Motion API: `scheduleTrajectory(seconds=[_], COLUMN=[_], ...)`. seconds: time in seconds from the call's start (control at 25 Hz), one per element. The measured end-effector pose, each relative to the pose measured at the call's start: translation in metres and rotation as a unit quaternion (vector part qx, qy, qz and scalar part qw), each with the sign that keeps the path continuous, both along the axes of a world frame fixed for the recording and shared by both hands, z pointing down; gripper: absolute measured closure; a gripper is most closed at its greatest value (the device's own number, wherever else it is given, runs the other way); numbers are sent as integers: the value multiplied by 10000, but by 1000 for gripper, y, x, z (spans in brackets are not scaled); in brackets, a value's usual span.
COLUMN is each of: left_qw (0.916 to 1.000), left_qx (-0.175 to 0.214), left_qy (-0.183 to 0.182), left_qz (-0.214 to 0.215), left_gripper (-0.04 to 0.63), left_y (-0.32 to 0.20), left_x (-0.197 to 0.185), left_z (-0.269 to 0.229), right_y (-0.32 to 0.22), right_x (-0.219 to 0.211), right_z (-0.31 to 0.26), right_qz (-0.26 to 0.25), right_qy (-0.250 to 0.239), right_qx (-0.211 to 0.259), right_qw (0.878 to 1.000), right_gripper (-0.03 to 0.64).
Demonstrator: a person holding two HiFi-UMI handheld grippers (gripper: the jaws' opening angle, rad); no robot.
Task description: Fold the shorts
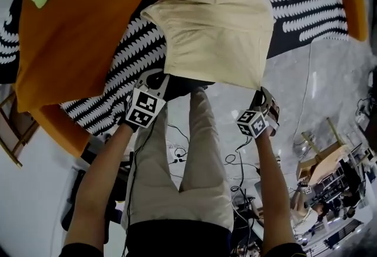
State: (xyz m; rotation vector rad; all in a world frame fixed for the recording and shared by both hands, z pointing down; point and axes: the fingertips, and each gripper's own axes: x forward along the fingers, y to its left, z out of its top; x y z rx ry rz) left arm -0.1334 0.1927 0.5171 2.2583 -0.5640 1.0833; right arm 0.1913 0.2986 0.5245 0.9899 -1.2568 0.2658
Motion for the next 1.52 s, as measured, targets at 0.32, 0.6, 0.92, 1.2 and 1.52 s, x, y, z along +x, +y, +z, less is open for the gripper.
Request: scheduleTrajectory(seconds=[0.32,0.6,0.92,1.2,1.52], left_qw=[9968,9905,9927,9737,9640], left_qx=[-686,-1282,-1103,-382,-525], left_qy=[-18,-11,199,-528,-669], left_qz=[416,502,-445,-2185,-2520], left_gripper=[565,566,566,528,444], left_y=[85,136,56,-82,-86], left_x=[-13,-16,-23,-70,-82], left_z=[-47,-67,-63,-23,-13], right_y=[35,77,-113,-341,-335], right_x=[6,13,13,-29,-28], right_z=[-55,-93,-79,-39,-71], right_qz=[-312,-999,-1848,-1088,-102], right_qy=[-1054,-1360,-990,-1059,-1546], right_qx=[-1213,-2773,-1926,-348,940], right_qw=[9865,9458,9586,9878,9834], right_gripper=[589,589,589,428,425])
